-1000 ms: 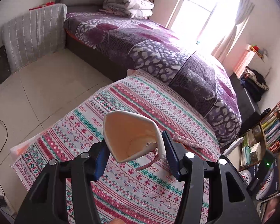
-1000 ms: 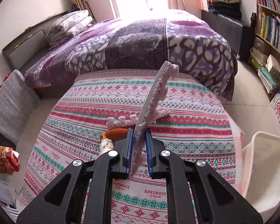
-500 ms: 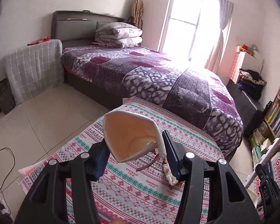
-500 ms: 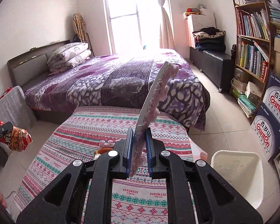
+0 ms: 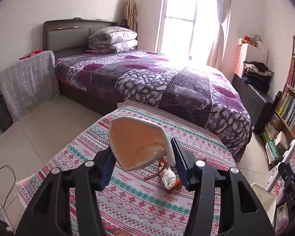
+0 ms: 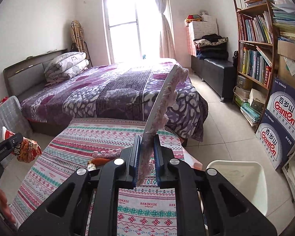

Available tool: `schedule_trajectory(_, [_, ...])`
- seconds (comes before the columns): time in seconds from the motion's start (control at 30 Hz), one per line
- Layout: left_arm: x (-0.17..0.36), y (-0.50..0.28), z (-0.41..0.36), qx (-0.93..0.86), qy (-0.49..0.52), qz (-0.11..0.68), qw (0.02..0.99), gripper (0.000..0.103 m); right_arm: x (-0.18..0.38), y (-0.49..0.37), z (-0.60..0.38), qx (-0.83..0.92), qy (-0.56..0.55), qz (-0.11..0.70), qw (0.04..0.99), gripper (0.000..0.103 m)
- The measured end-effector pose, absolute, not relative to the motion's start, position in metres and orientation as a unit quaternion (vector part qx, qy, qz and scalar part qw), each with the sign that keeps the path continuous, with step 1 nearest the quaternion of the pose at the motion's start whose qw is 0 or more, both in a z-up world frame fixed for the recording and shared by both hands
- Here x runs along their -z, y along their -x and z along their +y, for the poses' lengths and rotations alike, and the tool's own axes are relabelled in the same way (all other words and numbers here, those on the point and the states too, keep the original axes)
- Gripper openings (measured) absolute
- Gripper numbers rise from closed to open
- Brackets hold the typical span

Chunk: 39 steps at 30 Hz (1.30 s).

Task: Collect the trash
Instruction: 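Carry the pink foam strip to the bin and open the right tool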

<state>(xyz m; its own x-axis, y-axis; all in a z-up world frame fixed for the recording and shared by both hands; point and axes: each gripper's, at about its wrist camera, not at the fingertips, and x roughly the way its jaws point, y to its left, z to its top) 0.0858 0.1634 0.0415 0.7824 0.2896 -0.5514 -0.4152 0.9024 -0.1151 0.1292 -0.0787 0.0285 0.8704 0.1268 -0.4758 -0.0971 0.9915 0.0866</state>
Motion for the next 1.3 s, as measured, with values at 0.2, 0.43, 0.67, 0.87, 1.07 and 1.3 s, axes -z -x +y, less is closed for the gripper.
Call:
schedule_trajectory(0.2, [-0.040,-0.090,0.146,-0.176,0.111,0.273,0.939,0.054,-0.029,-0.127,-0.092,-0.047,-0.034,0.250,0.967,0.013])
schedule_trajectory(0.43, [-0.040,-0.095,0.123,-0.155,0.100,0.275,0.944,0.054,-0.028,-0.127,-0.110,-0.032,-0.047,0.254,0.965,0.013])
schedule_trajectory(0.67, [-0.037,-0.101,0.098,-0.134,0.088,0.278,0.947,0.054,-0.028,-0.124,-0.130,-0.013,-0.056,0.255,0.965,0.013])
schedule_trajectory(0.87, [-0.033,-0.105,0.075,-0.115,0.074,0.279,0.950,0.054,-0.028,-0.122,-0.153,0.009,-0.067,0.254,0.965,0.013])
schedule_trajectory(1.07, [-0.026,-0.109,0.053,-0.098,0.056,0.285,0.952,0.054,-0.028,-0.119,-0.180,0.033,-0.083,0.255,0.963,0.013])
schedule_trajectory(1.3, [-0.019,-0.112,0.030,-0.079,0.042,0.290,0.953,0.054,-0.025,-0.120,-0.215,0.055,-0.122,0.269,0.954,0.014])
